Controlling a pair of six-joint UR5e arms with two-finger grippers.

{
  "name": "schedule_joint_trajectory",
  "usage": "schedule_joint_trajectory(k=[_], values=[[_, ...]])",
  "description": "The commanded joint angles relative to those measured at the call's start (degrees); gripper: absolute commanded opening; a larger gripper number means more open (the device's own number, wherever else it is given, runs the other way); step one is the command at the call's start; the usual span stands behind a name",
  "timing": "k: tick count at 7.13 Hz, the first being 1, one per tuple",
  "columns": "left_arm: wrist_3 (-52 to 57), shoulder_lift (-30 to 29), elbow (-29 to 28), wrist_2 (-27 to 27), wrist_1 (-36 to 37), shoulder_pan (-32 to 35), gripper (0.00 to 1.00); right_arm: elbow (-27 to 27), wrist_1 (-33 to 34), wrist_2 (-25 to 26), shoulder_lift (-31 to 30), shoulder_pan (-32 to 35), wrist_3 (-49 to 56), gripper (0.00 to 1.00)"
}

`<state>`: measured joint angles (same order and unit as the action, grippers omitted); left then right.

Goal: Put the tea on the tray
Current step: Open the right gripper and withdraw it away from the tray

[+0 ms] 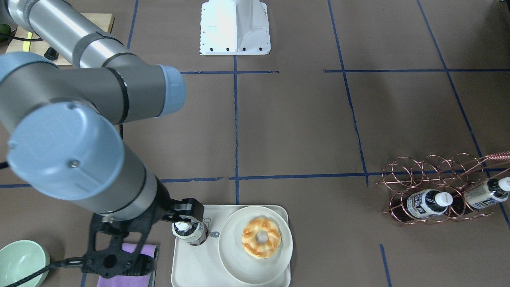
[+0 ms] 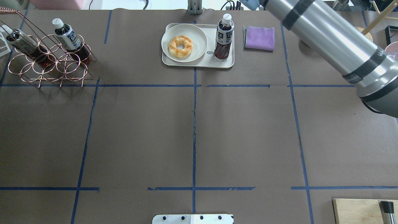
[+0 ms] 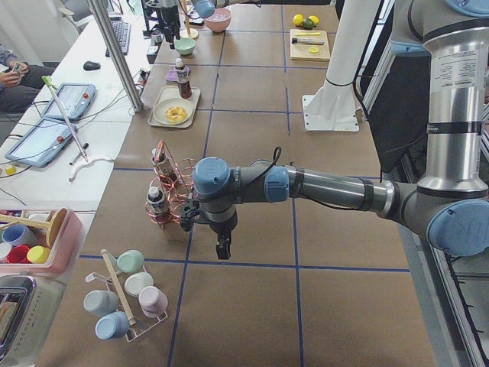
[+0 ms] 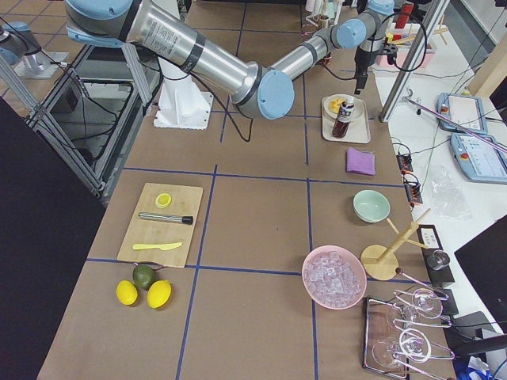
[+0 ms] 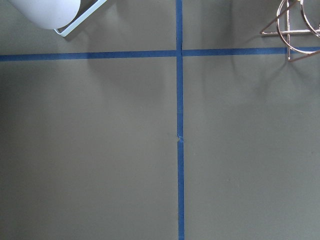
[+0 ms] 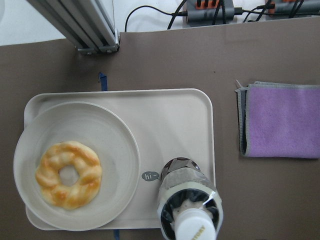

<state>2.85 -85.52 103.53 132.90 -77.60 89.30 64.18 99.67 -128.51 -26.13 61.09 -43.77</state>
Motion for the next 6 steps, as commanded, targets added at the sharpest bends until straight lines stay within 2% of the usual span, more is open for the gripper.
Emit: schedule_joint_trajectory(k=[1, 2, 4, 6], values=[[0.1, 0.0, -0.1, -0.1, 0.1, 0.0, 1.0, 16.7, 7.1, -0.9, -14.0, 4.0, 12.8, 1.0], [0.1, 0.0, -0.5, -0.1, 0.0, 0.0, 1.0, 24.9, 7.3, -1.1, -24.0, 6.3, 20.7, 1.0], [0.2, 0.6, -1.7, -0.1, -1.6, 0.0, 1.0, 34.6, 6.9, -1.3, -42.0, 11.5, 37.8, 1.0], [0.1, 0.6, -2.3, -0.1, -1.6, 0.0, 1.0, 38.4, 6.6, -1.1, -55.2, 17.9, 52.0, 1.0]])
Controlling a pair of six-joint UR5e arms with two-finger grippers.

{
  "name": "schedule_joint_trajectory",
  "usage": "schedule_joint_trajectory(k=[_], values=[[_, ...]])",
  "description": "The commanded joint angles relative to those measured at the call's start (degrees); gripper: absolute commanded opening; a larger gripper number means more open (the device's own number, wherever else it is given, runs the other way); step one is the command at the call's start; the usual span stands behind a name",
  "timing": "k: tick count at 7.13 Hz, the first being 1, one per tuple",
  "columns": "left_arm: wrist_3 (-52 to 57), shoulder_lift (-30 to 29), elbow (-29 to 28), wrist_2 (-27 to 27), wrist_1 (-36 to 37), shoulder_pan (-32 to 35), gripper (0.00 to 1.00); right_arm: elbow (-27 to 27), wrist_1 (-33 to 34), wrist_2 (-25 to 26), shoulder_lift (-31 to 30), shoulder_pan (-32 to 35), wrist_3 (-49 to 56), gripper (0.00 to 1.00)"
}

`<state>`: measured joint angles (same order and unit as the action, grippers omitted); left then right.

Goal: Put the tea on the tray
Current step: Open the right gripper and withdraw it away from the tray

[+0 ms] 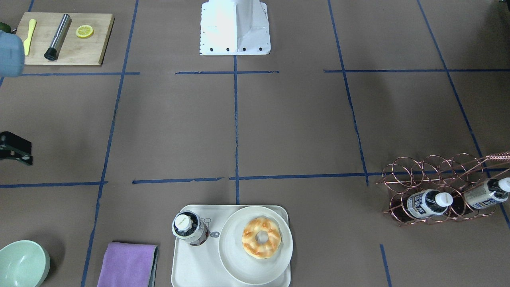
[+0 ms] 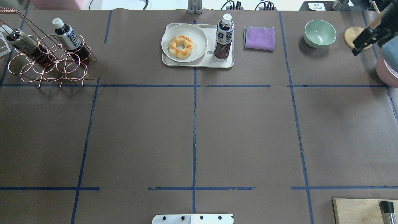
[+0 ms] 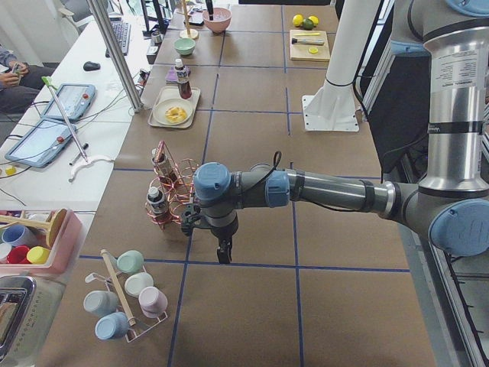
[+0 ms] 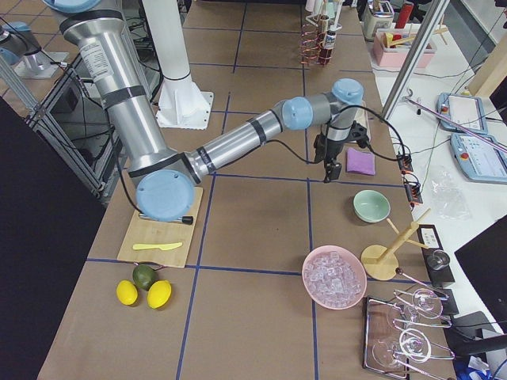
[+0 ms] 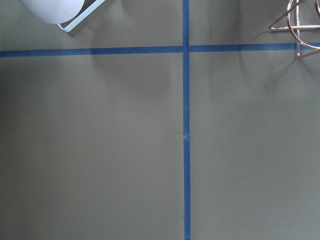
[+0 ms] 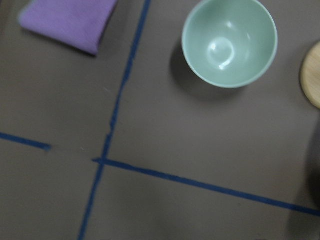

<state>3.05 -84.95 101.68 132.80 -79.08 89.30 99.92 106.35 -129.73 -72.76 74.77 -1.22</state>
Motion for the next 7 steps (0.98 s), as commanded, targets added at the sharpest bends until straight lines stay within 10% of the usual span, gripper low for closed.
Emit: schedule_joint_trajectory(k=[1, 7], values=[[-0.1, 0.0, -1.2, 0.0, -0.1, 0.0, 1.0, 2.6, -0.1, 0.3, -13.8, 7.7, 14.1, 1.0], [-0.1, 1.4, -0.4, -0.8, 0.6, 0.1, 1.0, 2.7, -9.6, -1.8, -25.9, 14.0, 7.6, 1.0]])
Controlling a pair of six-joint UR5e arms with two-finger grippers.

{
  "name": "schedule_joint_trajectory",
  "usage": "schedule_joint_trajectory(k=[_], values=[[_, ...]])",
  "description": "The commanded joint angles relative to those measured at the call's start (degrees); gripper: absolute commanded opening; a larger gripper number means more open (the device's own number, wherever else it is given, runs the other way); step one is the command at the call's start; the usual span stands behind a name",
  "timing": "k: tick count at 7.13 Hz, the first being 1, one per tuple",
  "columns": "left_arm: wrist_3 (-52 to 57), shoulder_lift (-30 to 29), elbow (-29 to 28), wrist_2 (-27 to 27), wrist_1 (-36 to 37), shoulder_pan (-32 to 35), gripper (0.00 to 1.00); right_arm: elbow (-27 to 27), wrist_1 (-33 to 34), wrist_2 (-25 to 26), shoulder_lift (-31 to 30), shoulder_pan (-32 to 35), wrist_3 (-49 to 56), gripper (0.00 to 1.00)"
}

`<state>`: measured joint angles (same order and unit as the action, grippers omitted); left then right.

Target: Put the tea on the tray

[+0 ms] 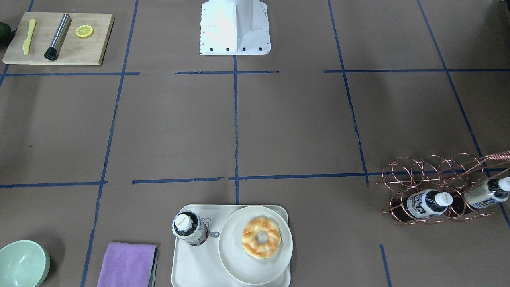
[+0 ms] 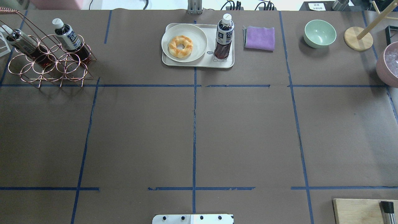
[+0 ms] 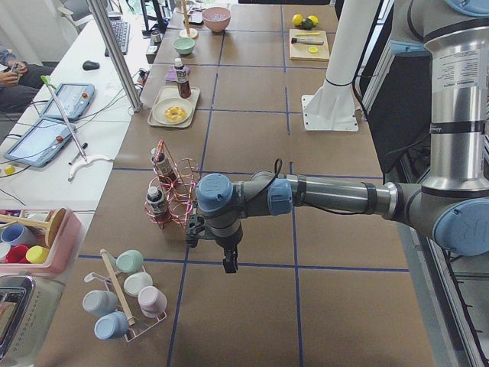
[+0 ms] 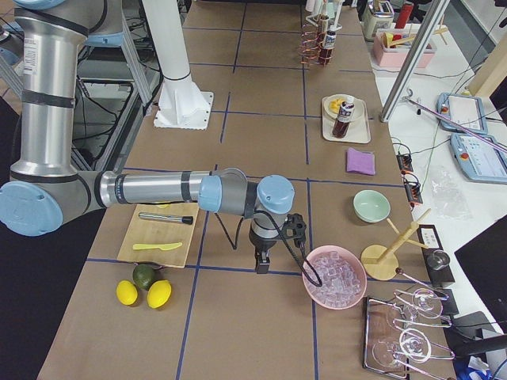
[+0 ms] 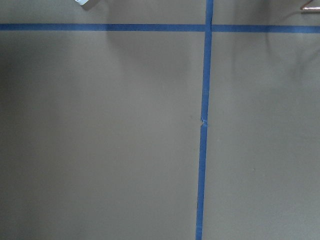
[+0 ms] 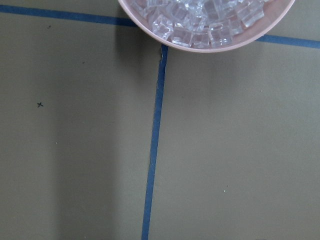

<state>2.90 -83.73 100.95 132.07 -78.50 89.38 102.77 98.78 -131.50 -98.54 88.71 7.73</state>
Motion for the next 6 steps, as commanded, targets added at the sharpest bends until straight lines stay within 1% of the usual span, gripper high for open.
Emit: schedule_joint_trajectory(k=[1, 6], values=[[0.2, 0.2, 0.3, -0.1, 0.1, -0.1, 1.0, -0.4, -2.0, -0.2, -0.2, 0.1, -1.3, 1.0], [0.2, 0.1, 0.4, -0.1, -0.2, -0.2, 1.0, -1.0, -2.0, -0.2, -0.2, 0.0, -1.2, 1.0]])
